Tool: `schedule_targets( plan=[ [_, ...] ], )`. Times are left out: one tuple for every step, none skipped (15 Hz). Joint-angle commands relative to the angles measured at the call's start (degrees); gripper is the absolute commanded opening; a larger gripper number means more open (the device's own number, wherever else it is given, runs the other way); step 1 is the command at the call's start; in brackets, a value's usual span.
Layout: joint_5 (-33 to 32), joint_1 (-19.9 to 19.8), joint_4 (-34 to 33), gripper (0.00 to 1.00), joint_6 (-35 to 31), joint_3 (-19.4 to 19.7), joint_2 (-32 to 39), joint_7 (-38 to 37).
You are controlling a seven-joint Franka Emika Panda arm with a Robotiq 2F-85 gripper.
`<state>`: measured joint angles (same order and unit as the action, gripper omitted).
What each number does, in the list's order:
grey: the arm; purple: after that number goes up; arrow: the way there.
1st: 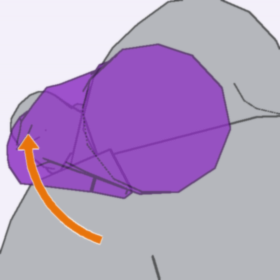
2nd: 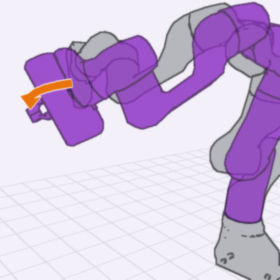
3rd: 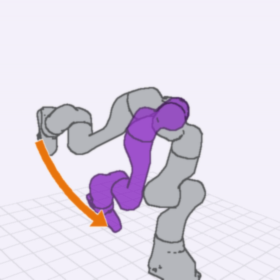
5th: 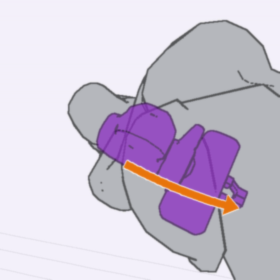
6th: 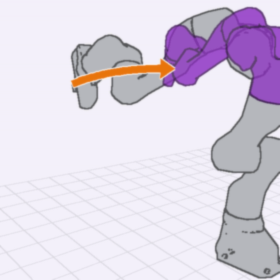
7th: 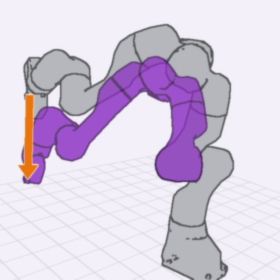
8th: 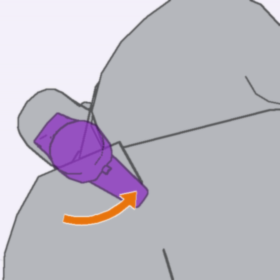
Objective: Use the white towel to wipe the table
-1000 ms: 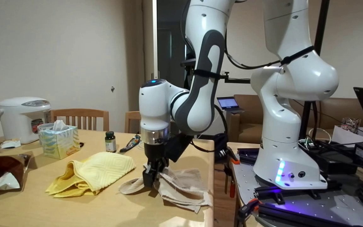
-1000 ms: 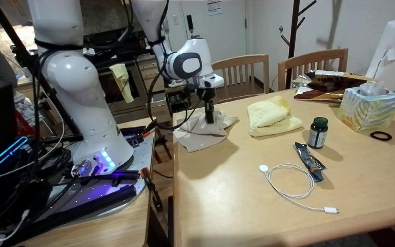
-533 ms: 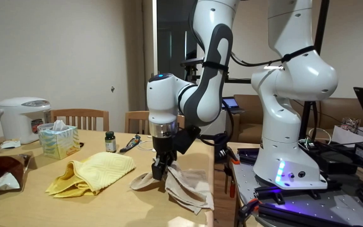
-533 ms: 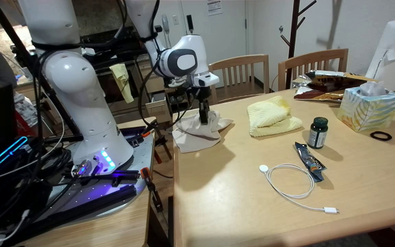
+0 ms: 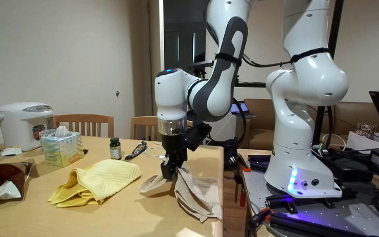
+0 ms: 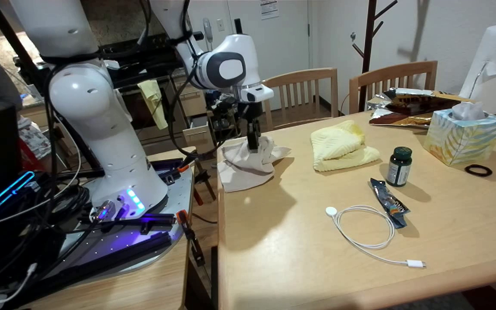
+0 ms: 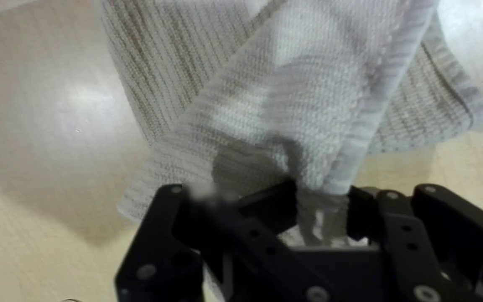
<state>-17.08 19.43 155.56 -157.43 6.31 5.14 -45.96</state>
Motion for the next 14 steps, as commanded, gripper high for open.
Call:
schedule_targets(
  plan=[
    [2.4, -4.4, 0.1, 0.39, 0.3, -5.0, -0.6, 3.7],
    [3.4, -5.1, -0.1, 0.45, -0.2, -6.0, -0.2, 4.5],
    [4.0, -5.6, 0.0, 0.51, -0.4, -6.8, -0.1, 5.3],
    [4.6, -6.0, 0.0, 0.58, -0.7, -7.4, 0.0, 6.0],
    [5.4, -6.3, 0.1, 0.63, -1.0, -8.0, 0.2, 6.5],
    [6.4, -6.6, 0.1, 0.71, -1.2, -8.5, 0.3, 7.1],
    [7.1, -6.9, 0.1, 0.77, -1.3, -8.8, 0.4, 7.9],
    [7.8, -7.1, 0.1, 0.84, -1.5, -9.2, 0.4, 8.6],
    [8.7, -7.2, 0.1, 0.89, -1.5, -9.4, 0.5, 9.3],
    [9.4, -7.3, 0.1, 0.97, -2.0, -9.6, 0.7, 10.0],
    [9.7, -7.4, 0.0, 0.99, -2.5, -9.8, 1.0, 10.6],
    [10.5, -7.5, -0.1, 1.0, -3.2, -10.0, 1.5, 11.5],
    [11.4, -7.6, -0.2, 1.0, -4.1, -10.2, 2.0, 12.6],
    [12.6, -7.7, -0.4, 1.0, -4.8, -10.5, 2.5, 14.0]
  ],
)
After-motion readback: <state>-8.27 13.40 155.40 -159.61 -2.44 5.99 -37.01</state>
